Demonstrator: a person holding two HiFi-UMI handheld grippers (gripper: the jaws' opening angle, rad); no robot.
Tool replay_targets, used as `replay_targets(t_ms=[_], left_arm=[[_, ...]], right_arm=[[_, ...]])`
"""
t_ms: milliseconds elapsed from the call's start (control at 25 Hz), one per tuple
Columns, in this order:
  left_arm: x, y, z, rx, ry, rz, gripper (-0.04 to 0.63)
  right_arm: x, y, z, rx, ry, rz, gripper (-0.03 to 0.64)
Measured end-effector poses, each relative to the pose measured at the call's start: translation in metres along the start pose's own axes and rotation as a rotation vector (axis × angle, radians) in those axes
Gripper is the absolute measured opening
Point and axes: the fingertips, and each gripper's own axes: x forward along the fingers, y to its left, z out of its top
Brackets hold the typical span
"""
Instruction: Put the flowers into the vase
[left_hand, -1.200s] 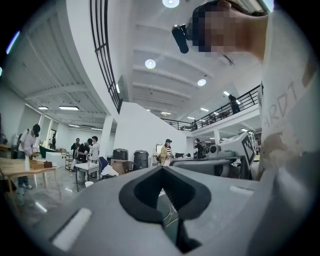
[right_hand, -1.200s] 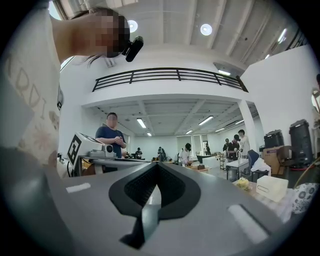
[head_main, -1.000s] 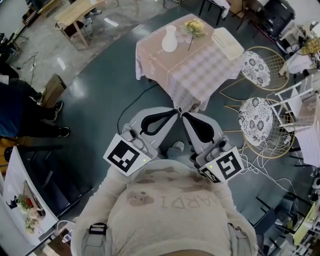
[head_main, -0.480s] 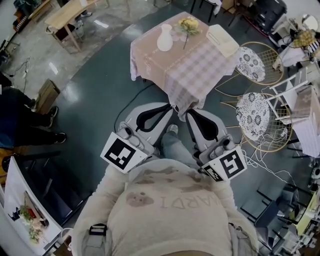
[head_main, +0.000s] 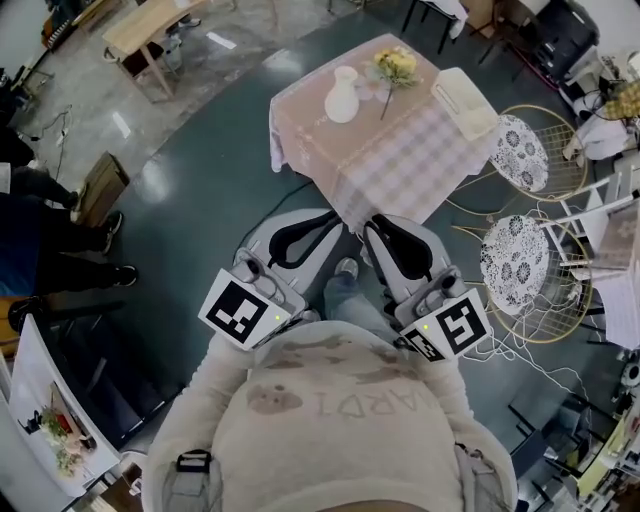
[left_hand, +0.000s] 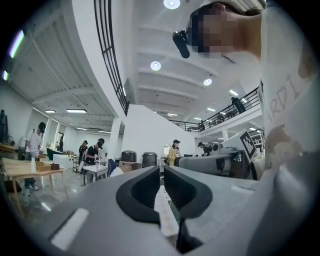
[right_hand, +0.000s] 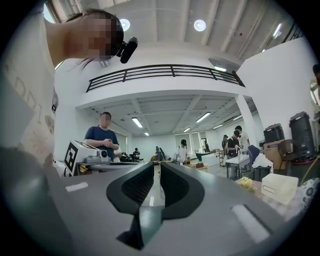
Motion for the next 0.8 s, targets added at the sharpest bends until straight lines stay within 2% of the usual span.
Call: replay_targets(t_ms=[320, 560, 800], left_arm=[[0.082, 0.044, 0.001, -0.012, 0.014, -0.017, 0.023], [0.119, 0.061, -0.003, 0.005, -0.004, -0.026, 0.023], [0.171, 0.081, -0.001, -0.002, 0.014, -0.011, 0.023]], right_arm=[[0.035, -0.083, 0.007, 0.03, -0.004, 0.01, 0.077], [0.043, -0.119, 0.003, 0.043, -0.024, 0.007, 0.077], [0.053, -0.18, 0.006, 0.098, -0.022, -0.005, 0.077]])
